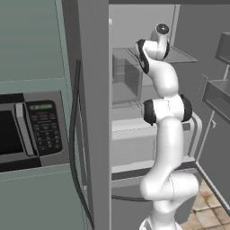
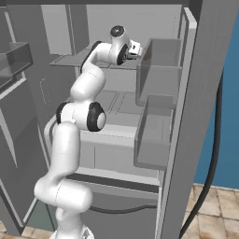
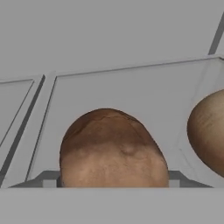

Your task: Move the potato and onion from the top shelf to the second highest shelf to make space. Then, place the pitcher from the counter on the cleared top shelf.

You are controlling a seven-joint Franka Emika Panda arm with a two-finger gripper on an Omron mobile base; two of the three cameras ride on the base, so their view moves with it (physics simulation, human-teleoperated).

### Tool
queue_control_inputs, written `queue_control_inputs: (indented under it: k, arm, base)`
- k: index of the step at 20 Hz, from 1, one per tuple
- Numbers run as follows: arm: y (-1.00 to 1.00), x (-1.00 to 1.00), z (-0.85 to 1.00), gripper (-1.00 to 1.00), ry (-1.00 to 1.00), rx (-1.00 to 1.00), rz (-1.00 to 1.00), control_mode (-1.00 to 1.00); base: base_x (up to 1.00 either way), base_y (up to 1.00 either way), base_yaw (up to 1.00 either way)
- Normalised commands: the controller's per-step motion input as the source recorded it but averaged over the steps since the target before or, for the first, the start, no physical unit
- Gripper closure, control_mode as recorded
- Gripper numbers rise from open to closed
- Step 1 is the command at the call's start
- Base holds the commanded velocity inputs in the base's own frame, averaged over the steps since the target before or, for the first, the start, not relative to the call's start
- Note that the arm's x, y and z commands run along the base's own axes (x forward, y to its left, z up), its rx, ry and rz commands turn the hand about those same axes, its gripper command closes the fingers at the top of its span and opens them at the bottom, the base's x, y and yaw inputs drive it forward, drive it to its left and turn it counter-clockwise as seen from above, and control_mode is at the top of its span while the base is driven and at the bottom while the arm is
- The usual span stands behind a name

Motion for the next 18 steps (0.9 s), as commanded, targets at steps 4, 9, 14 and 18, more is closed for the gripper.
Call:
queue_control_inputs:
  k: [4, 9, 14, 18]
  arm:
    - [0.00, -0.21, -0.99, 1.00, -0.20, 0.00, 0.00, -1.00]
    - [0.00, -0.34, -0.47, 1.00, -0.23, 0.00, 0.00, -1.00]
    - [0.05, -0.65, 0.03, 1.00, -0.15, 0.00, 0.00, -1.00]
    - [0.12, -0.90, 0.40, 1.00, -0.07, -0.01, 0.00, -1.00]
  base:
    - [0.00, 0.00, 0.00]
    - [0.00, 0.00, 0.00]
    - [0.00, 0.00, 0.00]
    - [0.00, 0.00, 0.00]
